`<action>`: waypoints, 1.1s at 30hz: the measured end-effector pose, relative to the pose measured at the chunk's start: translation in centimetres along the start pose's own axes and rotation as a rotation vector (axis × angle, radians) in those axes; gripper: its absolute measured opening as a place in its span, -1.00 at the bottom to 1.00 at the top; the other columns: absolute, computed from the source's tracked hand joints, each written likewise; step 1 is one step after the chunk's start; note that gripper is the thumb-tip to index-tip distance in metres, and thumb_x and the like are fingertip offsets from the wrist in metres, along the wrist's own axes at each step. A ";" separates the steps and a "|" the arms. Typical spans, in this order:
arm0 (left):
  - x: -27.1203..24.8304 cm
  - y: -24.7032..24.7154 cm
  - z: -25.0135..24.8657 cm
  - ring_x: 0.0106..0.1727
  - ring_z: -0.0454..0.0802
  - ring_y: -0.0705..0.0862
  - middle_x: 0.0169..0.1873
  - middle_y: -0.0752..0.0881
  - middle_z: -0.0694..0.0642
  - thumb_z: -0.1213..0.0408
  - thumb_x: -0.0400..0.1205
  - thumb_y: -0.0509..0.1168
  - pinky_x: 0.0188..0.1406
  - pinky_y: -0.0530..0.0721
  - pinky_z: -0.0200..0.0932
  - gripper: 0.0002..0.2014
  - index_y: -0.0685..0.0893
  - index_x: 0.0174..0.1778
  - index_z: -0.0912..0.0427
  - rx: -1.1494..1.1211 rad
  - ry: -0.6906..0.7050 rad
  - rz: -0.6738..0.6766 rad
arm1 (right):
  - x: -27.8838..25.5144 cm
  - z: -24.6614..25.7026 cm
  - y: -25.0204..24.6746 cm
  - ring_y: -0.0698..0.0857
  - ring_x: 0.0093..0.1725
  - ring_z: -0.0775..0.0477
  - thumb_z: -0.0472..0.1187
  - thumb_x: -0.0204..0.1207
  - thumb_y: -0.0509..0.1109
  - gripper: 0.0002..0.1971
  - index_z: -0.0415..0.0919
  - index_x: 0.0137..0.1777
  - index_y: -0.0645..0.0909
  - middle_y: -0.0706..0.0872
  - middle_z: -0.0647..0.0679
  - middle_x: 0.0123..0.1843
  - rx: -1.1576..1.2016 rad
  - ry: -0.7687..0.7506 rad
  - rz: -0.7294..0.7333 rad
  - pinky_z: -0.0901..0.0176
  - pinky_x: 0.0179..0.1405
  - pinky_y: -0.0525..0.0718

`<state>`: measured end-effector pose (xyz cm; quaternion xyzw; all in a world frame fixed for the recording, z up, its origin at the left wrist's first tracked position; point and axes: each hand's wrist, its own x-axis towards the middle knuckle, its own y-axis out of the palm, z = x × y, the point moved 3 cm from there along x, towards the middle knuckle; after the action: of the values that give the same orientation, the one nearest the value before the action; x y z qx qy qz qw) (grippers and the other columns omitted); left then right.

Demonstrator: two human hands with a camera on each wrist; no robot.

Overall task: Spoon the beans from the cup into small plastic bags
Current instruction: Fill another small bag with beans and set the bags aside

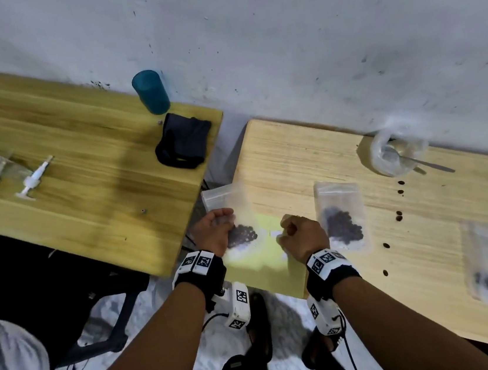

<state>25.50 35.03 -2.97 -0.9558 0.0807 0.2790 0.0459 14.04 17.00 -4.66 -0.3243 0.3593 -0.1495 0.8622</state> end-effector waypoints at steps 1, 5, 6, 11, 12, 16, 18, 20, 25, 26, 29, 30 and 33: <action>0.0 -0.1 0.2 -0.37 -0.14 0.67 -0.25 0.68 0.16 0.71 0.54 0.26 -0.48 0.64 -0.43 -0.79 0.65 0.00 0.41 0.002 -0.006 0.004 | 0.1 0.0 0.1 0.70 0.07 0.01 -0.04 0.41 0.48 -0.75 0.10 0.10 0.67 0.70 0.20 -0.05 0.007 0.003 -0.003 0.27 0.08 0.59; -0.1 -0.5 0.6 -0.58 -0.29 0.63 -0.30 0.64 0.18 0.71 0.55 0.25 -0.55 0.63 -0.40 -0.81 0.63 -0.01 0.41 -0.018 -0.006 0.027 | 0.1 -0.4 0.0 0.64 0.01 0.06 -0.04 0.41 0.47 -0.75 0.10 0.10 0.67 0.68 0.21 -0.04 0.019 -0.017 -0.001 0.22 0.12 0.62; -0.1 -0.6 0.6 -0.58 -0.29 0.63 -0.30 0.64 0.18 0.72 0.55 0.25 -0.55 0.63 -0.41 -0.80 0.62 -0.02 0.40 -0.026 -0.005 0.028 | 0.0 -0.7 -0.1 0.62 0.00 0.08 -0.05 0.41 0.47 -0.76 0.10 0.09 0.67 0.66 0.21 -0.04 0.027 -0.024 -0.007 0.22 0.14 0.61; -0.1 -0.8 0.8 -0.45 -0.18 0.66 -0.27 0.67 0.15 0.74 0.54 0.23 -0.51 0.64 -0.41 -0.77 0.64 -0.08 0.35 -0.016 -0.019 0.027 | -1.4 -2.2 -0.1 0.69 0.01 0.03 -0.02 0.25 0.48 -0.74 0.18 -0.04 0.63 0.68 0.19 -0.04 0.051 -0.093 -0.012 0.15 0.06 0.67; 0.0 -0.7 0.8 -0.40 -0.12 0.65 -0.25 0.67 0.15 0.75 0.53 0.23 -0.50 0.65 -0.40 -0.75 0.64 -0.12 0.33 -0.019 -0.027 0.037 | -1.6 -2.4 0.1 0.69 0.01 0.03 0.00 0.26 0.48 -0.72 0.19 0.00 0.65 0.66 0.20 -0.03 0.018 -0.121 -0.009 0.14 0.04 0.68; 0.0 -0.1 1.2 -0.32 -0.03 0.63 -0.21 0.68 0.16 0.76 0.51 0.23 -0.47 0.68 -0.37 -0.69 0.65 -0.20 0.24 0.006 -0.030 0.071 | -2.0 -2.6 0.9 0.67 0.03 0.08 0.03 0.32 0.46 -0.66 0.18 0.13 0.71 0.54 0.28 0.00 -0.132 -0.194 0.012 0.20 0.03 0.65; -0.1 0.2 1.4 -0.31 -0.02 0.63 -0.20 0.68 0.17 0.75 0.51 0.23 -0.44 0.69 -0.35 -0.68 0.66 -0.22 0.21 0.023 -0.021 0.080 | -2.0 -2.6 1.1 0.66 0.02 0.09 -0.01 0.35 0.47 -0.69 0.17 0.12 0.74 0.54 0.28 -0.01 -0.156 -0.204 0.030 0.20 0.05 0.65; -0.2 0.4 1.6 -0.30 -0.01 0.62 -0.21 0.68 0.17 0.75 0.50 0.23 -0.39 0.68 -0.28 -0.66 0.66 -0.23 0.19 0.033 -0.012 0.088 | -1.9 -2.5 1.1 0.68 0.00 0.09 -0.05 0.34 0.48 -0.75 0.15 0.03 0.78 0.57 0.27 -0.06 -0.146 -0.217 0.039 0.18 0.05 0.67; -0.8 0.8 1.7 -0.35 -0.05 0.63 -0.20 0.68 0.18 0.75 0.50 0.22 -0.44 0.66 -0.34 -0.66 0.66 -0.23 0.17 0.050 -0.015 0.082 | -1.4 -2.5 1.1 0.72 0.01 0.09 -0.11 0.33 0.56 -0.92 0.12 -0.24 0.76 0.73 0.23 -0.05 -0.122 -0.154 0.085 0.21 0.03 0.68; -1.0 0.9 1.7 -0.40 -0.09 0.65 -0.21 0.68 0.18 0.75 0.51 0.21 -0.48 0.65 -0.36 -0.66 0.66 -0.22 0.19 0.045 -0.019 0.083 | -1.3 -2.5 1.0 0.73 0.00 0.08 -0.11 0.34 0.58 -0.91 0.12 -0.27 0.74 0.74 0.22 -0.06 -0.118 -0.140 0.094 0.24 0.00 0.67; -1.4 1.0 1.9 -0.47 -0.14 0.65 -0.23 0.68 0.19 0.77 0.51 0.20 -0.50 0.64 -0.36 -0.66 0.66 -0.22 0.21 0.038 -0.027 0.085 | -1.3 -2.3 0.7 0.71 -0.03 0.07 -0.10 0.38 0.60 -0.80 0.14 -0.37 0.65 0.68 0.23 -0.16 -0.100 -0.144 0.117 0.28 -0.05 0.61; -1.5 1.0 2.0 -0.43 -0.08 0.64 -0.22 0.68 0.19 0.76 0.51 0.21 -0.50 0.65 -0.36 -0.66 0.66 -0.22 0.20 0.049 -0.027 0.084 | -1.2 -2.2 0.5 0.70 -0.05 0.07 -0.11 0.39 0.59 -0.76 0.14 -0.41 0.62 0.67 0.24 -0.19 -0.068 -0.133 0.113 0.28 -0.06 0.59; -1.9 1.4 2.0 -0.43 -0.07 0.61 -0.27 0.69 0.16 0.68 0.53 0.29 -0.52 0.64 -0.34 -0.72 0.67 -0.23 0.18 0.062 -0.026 0.087 | -1.0 -1.9 -0.7 0.71 -0.12 0.01 -0.22 0.40 0.59 -0.71 0.09 -0.44 0.60 0.72 0.11 -0.26 0.100 -0.104 0.047 0.19 -0.05 0.65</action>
<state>22.58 34.13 -3.70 -0.9458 0.1300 0.2904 0.0645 11.92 16.08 -4.68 -0.2796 0.3135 -0.1300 0.8982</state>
